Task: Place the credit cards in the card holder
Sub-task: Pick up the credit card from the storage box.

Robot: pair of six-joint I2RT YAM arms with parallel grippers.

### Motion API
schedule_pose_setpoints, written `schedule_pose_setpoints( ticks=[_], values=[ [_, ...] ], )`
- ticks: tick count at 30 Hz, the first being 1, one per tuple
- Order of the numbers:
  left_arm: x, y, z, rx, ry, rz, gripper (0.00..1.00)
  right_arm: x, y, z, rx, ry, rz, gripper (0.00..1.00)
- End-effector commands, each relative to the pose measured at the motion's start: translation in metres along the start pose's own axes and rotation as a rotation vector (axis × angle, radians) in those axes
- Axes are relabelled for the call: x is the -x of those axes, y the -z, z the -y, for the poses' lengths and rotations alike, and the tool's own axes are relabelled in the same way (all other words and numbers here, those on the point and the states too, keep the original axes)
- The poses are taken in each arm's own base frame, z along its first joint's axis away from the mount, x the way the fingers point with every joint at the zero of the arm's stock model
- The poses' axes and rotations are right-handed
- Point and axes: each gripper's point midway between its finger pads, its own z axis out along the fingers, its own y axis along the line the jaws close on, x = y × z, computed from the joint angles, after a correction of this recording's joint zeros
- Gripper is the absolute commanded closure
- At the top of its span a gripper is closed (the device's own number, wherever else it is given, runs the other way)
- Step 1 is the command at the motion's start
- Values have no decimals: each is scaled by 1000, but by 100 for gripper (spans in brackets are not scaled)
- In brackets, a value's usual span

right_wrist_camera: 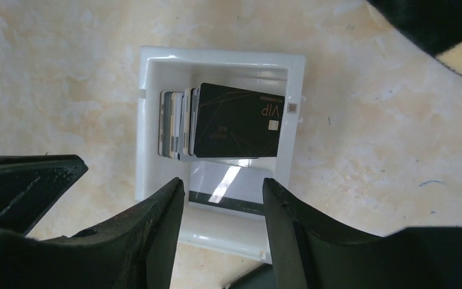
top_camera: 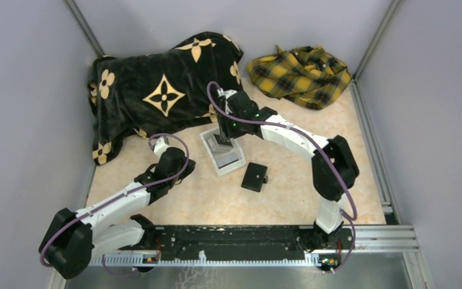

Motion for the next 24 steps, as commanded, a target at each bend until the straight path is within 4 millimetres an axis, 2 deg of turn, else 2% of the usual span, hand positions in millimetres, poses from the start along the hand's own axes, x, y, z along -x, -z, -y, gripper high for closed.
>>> schedule_pose_setpoints(
  ticks=[1, 5, 9, 24],
  values=[
    [-9, -8, 11, -52, -13, -26, 78, 15, -15, -16, 50, 46, 5, 48],
    [-17, -15, 13, -65, -29, -49, 79, 12, -33, -15, 54, 54, -13, 47],
    [-24, -20, 12, -64, -39, -70, 78, 10, -43, -17, 67, 64, -22, 46],
    [-32, -30, 14, -67, -56, -90, 76, 10, -60, -29, 141, 64, -37, 44]
  ],
)
